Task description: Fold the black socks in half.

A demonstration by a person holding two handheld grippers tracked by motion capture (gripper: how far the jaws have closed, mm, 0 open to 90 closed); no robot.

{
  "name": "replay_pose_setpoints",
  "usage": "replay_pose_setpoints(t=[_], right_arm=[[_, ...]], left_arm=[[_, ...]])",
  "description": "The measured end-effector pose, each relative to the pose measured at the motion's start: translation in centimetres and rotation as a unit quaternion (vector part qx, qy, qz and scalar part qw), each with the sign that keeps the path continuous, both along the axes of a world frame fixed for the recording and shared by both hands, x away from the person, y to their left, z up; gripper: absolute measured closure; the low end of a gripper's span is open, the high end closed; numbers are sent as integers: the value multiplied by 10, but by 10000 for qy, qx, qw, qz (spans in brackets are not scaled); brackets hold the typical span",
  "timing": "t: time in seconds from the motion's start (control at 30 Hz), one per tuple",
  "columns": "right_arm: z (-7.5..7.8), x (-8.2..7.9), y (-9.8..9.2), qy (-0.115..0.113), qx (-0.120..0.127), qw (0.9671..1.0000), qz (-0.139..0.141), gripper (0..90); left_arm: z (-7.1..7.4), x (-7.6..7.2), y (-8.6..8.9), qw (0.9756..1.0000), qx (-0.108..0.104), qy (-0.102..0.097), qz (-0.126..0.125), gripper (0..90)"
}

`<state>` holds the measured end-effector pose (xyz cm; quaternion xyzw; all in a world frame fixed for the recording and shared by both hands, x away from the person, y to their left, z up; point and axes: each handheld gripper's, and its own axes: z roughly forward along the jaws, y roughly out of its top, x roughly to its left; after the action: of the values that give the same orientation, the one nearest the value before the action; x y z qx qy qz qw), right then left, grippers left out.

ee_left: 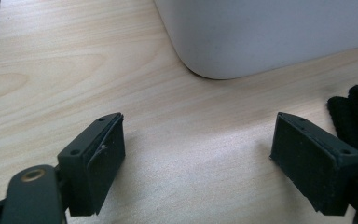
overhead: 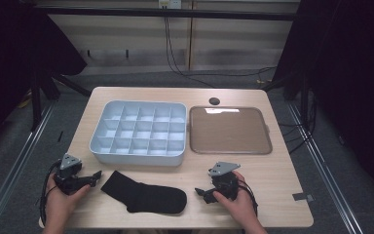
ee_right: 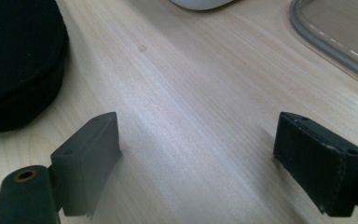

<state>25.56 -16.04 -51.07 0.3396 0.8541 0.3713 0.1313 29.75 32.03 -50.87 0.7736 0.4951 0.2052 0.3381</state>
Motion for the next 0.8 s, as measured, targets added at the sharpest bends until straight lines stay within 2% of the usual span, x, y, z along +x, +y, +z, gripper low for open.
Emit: replay_pose_setpoints(t=[0.8], right_arm=[[0, 0, 0, -8, -1, 10000, 3, 144]], left_arm=[[0, 0, -1, 10000, 14, -11, 65, 170]])
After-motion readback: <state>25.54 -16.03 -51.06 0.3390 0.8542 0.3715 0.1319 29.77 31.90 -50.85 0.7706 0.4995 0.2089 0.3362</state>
